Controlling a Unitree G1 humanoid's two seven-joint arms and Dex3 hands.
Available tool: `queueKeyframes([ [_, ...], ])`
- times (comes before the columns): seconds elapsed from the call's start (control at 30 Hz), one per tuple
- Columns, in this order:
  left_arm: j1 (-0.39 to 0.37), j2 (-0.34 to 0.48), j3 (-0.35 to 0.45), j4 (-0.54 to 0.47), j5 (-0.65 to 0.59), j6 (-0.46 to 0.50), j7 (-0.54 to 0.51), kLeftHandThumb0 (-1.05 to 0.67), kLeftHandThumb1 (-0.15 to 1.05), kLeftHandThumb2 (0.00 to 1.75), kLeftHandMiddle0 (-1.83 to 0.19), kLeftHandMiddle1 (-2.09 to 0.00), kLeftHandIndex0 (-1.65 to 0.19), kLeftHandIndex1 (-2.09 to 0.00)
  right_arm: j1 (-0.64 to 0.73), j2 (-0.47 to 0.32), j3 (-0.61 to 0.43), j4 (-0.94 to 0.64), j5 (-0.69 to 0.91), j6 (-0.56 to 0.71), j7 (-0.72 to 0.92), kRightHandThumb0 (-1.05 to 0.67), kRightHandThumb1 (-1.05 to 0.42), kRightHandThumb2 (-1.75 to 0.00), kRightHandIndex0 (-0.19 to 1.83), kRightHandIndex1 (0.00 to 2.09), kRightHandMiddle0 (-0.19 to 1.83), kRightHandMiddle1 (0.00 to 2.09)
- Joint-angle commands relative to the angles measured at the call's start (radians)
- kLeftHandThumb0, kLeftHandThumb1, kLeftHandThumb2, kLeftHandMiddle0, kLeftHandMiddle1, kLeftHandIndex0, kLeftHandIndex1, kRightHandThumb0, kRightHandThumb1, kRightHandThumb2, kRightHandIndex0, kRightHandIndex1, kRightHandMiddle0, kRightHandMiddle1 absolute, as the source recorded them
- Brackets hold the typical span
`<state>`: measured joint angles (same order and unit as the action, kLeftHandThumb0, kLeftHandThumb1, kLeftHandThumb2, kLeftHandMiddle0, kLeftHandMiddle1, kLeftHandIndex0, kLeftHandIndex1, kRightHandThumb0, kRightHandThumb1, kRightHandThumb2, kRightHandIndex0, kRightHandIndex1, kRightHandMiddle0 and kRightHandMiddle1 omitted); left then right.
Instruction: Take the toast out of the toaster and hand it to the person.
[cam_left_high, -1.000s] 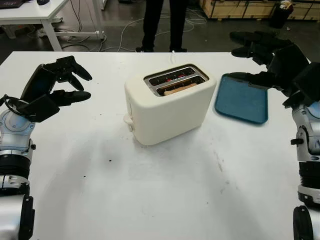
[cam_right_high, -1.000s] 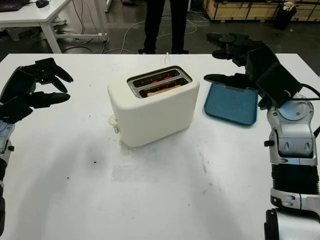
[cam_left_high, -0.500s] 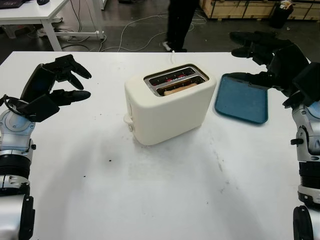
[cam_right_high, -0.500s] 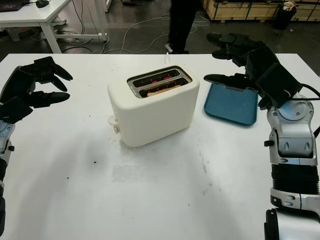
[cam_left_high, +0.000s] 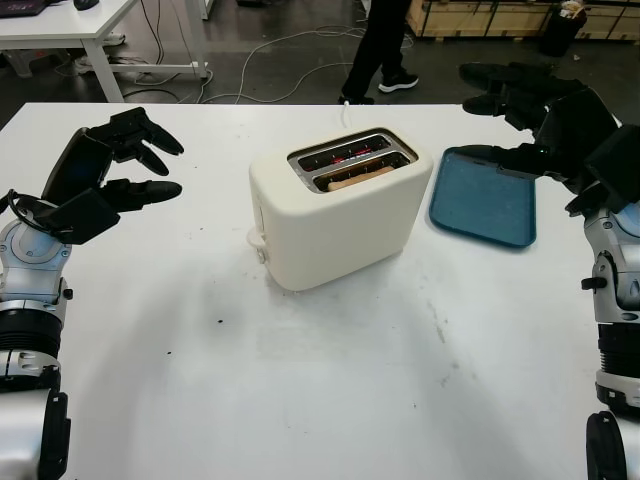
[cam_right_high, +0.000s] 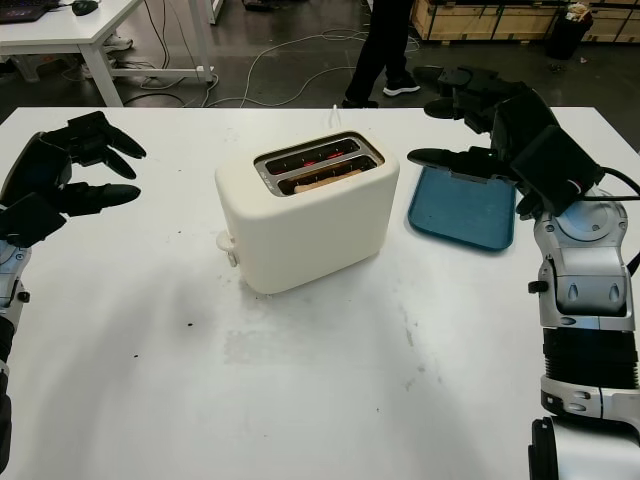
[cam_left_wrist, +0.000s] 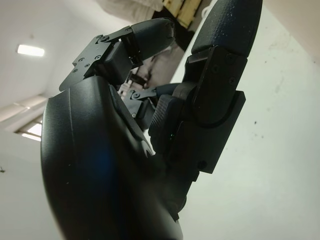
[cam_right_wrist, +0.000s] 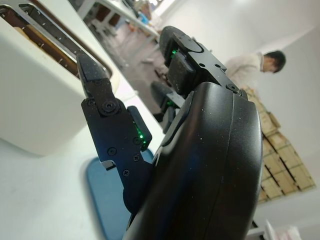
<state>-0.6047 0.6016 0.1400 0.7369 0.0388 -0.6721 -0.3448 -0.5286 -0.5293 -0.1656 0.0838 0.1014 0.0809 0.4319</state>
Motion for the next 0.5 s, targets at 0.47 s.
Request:
queueKeyframes([
  [0.47, -0.004, 0.001, 0.005, -0.01, -0.014, 0.002, 0.003, -1.05, 0.92, 0.1, -0.53, -1.35, -0.42, -1.24, 0.003, -0.002, -0.005, -0.017, 0.007, 0.014, -0.005, -0.23, -0.71, 0.0, 0.19, 0.83, 0.59, 0.01],
])
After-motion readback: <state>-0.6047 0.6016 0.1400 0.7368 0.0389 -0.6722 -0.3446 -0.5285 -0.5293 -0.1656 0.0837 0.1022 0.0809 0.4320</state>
